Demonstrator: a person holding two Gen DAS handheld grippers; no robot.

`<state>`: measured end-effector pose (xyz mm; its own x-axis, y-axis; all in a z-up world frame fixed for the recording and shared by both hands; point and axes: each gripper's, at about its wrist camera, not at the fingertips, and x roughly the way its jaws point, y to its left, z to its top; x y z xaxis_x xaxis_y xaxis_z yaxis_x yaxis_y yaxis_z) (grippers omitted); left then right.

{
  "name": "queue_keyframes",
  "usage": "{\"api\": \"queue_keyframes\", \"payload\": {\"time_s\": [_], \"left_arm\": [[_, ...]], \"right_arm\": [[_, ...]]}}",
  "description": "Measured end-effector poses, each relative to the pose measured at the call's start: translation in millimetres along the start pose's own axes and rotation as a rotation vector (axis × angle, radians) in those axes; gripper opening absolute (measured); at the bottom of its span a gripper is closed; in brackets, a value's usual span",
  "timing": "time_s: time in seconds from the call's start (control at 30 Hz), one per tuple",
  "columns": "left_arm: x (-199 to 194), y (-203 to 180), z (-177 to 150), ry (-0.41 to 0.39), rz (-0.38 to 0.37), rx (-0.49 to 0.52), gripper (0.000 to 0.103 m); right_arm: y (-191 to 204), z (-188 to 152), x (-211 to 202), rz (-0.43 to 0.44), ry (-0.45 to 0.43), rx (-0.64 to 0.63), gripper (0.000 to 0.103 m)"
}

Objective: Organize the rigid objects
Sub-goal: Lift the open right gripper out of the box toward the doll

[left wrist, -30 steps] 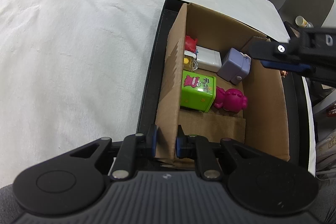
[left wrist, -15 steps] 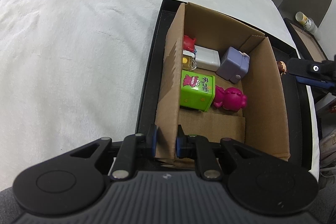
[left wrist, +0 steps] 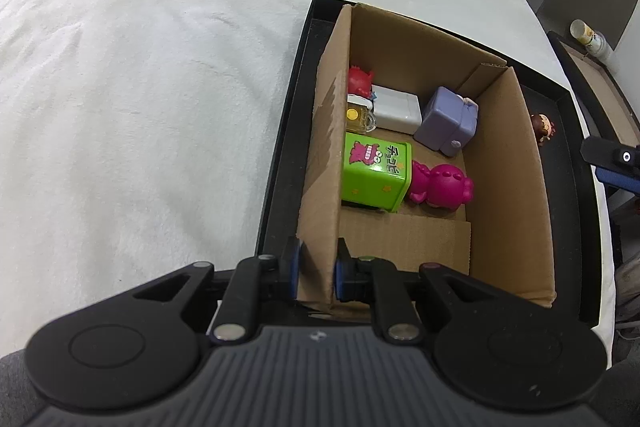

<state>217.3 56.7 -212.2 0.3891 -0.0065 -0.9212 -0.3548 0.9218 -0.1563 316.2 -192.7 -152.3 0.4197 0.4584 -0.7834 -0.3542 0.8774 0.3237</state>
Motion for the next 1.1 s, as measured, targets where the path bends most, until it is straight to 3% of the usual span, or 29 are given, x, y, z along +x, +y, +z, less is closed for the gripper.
{"api": "queue_keyframes", "payload": {"time_s": [0.4,0.8,1.1], "left_arm": [[3,-5,0,0.003,0.027,-0.001,0.014],[4,-8,0,0.006,0.045,-0.004,0.013],[4,-7,0,0.009,0.047,-0.016,0.013]], "right_arm": [[-30,-13,6,-0.062,-0.072,-0.028,0.082],[-51,-9,23,-0.065,-0.081,0.001,0.083],[-76,-1,37,-0.056,-0.039,0.085,0.083]]}}
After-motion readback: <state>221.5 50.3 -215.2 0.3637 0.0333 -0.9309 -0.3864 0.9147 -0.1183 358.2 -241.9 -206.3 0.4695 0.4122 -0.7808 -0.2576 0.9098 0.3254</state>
